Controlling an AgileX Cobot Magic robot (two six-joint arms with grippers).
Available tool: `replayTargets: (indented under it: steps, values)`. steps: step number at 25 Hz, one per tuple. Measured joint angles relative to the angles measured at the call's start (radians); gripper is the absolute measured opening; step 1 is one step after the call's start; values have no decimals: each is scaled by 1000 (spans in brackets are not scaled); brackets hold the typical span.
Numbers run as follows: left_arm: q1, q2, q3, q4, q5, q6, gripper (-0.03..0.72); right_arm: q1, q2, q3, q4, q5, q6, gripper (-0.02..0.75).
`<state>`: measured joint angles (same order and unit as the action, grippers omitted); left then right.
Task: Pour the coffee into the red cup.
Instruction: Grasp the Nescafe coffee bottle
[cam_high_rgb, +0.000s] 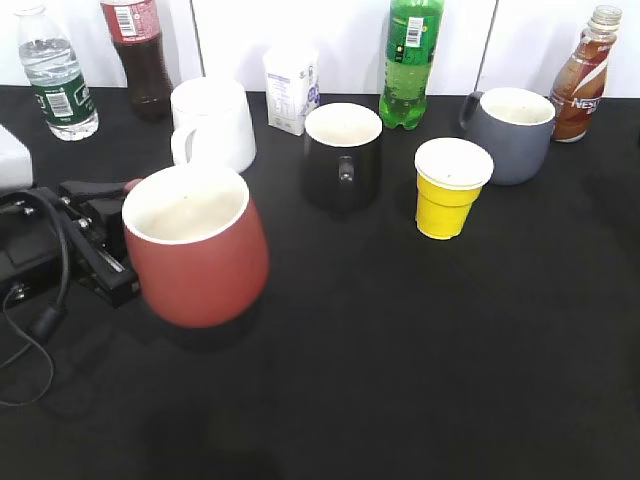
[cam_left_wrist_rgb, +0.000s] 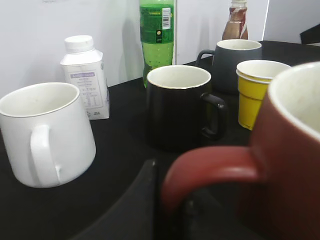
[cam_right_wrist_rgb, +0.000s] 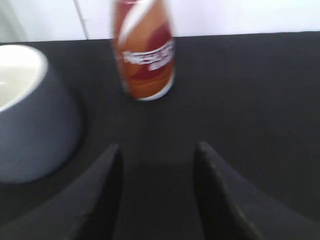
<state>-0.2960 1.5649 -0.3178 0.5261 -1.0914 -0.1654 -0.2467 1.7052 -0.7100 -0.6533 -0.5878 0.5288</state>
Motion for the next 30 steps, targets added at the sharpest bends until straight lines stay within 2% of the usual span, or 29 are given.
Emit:
replayTargets:
  steps: [1,3,4,7,8,10,12,15,20,25,30]
  values:
    - [0,0,0,0,0,0,53,-16,49,-64,-83,-22,37,371]
    - [0,0,0,0,0,0,53,-28,100,-123,-150,-62,64,371]
    - [0,0,0,1,0,0,53,-44,162,-198,-246,-87,129,371]
    - [0,0,0,1,0,0,53,-51,263,-296,-332,-151,169,386]
    - [0,0,0,1,0,0,53,-51,287,-315,-336,-185,158,433]
    - [0,0,0,2,0,0,53,-47,327,-323,-247,-262,59,594]
    - [0,0,0,2,0,0,53,-33,364,-324,-183,-277,-31,651]
    - [0,0,0,3,0,0,53,-7,415,-361,-140,-284,-57,655]
    - [0,0,0,4,0,0,53,3,504,-471,-133,-283,-41,650]
    - [0,0,0,6,0,0,53,64,598,-578,-100,-278,-35,641]
    - [0,0,0,6,0,0,53,72,647,-686,-79,-261,-36,630]
